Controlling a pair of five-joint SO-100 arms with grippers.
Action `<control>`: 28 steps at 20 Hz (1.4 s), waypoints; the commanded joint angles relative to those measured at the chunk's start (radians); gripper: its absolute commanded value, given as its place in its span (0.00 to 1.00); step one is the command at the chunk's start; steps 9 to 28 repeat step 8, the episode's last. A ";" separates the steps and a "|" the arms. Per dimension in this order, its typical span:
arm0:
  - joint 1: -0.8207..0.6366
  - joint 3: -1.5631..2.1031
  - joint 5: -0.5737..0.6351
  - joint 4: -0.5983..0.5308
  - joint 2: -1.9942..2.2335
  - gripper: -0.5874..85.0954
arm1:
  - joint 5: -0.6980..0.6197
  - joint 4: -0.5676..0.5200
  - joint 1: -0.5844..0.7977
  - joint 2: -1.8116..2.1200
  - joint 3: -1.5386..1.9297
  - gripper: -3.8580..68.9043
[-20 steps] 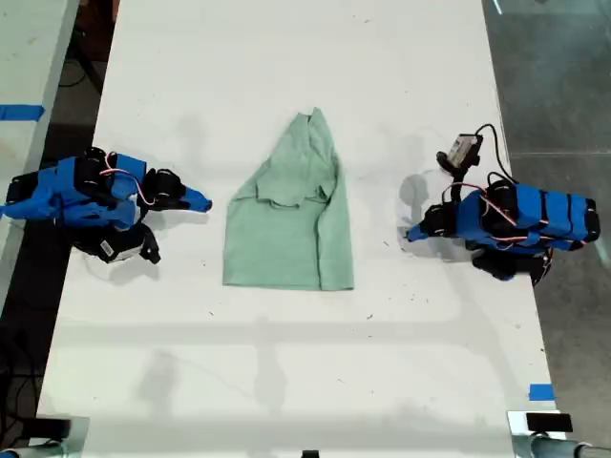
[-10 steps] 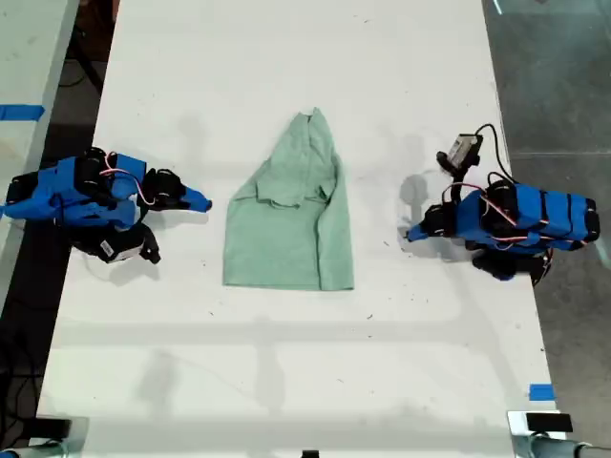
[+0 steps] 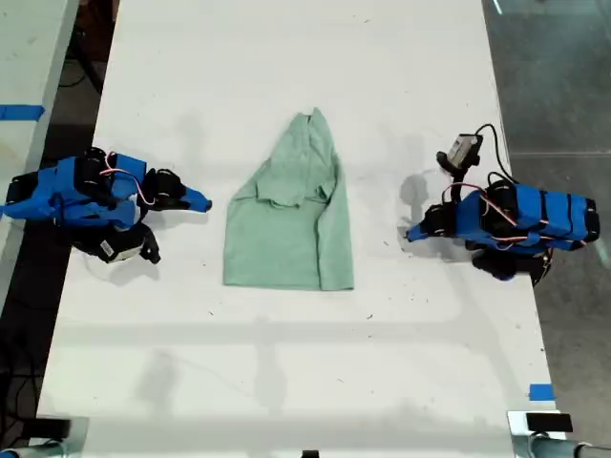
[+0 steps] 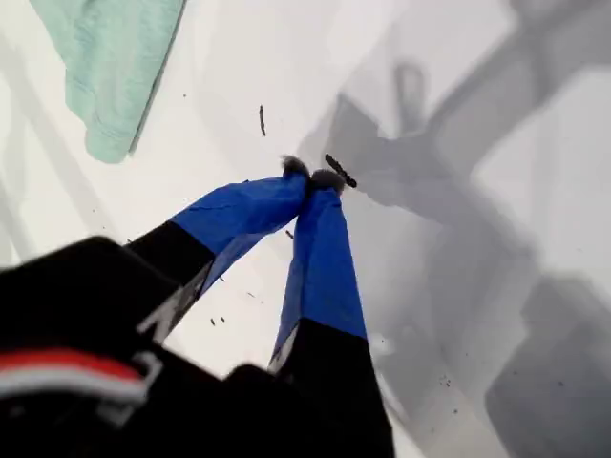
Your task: Fold t shirt
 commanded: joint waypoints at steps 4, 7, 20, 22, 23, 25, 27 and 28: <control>0.009 0.002 -0.009 -0.018 0.005 0.01 | -0.003 0.005 -0.008 0.011 0.028 0.06; 0.009 0.002 -0.008 -0.018 0.005 0.01 | -0.006 0.003 -0.002 0.011 0.028 0.06; 0.008 0.002 -0.005 -0.018 0.005 0.01 | -0.011 0.003 0.003 0.011 0.028 0.06; 0.008 0.002 -0.005 -0.018 0.005 0.01 | -0.011 0.003 0.003 0.011 0.028 0.06; 0.008 0.002 -0.005 -0.018 0.005 0.01 | -0.011 0.003 0.003 0.011 0.028 0.06; 0.008 0.002 -0.005 -0.018 0.005 0.01 | -0.011 0.003 0.003 0.011 0.028 0.06; 0.008 0.002 -0.005 -0.018 0.005 0.01 | -0.011 0.003 0.003 0.011 0.028 0.06; 0.008 0.002 -0.005 -0.018 0.005 0.01 | -0.011 0.003 0.003 0.011 0.028 0.06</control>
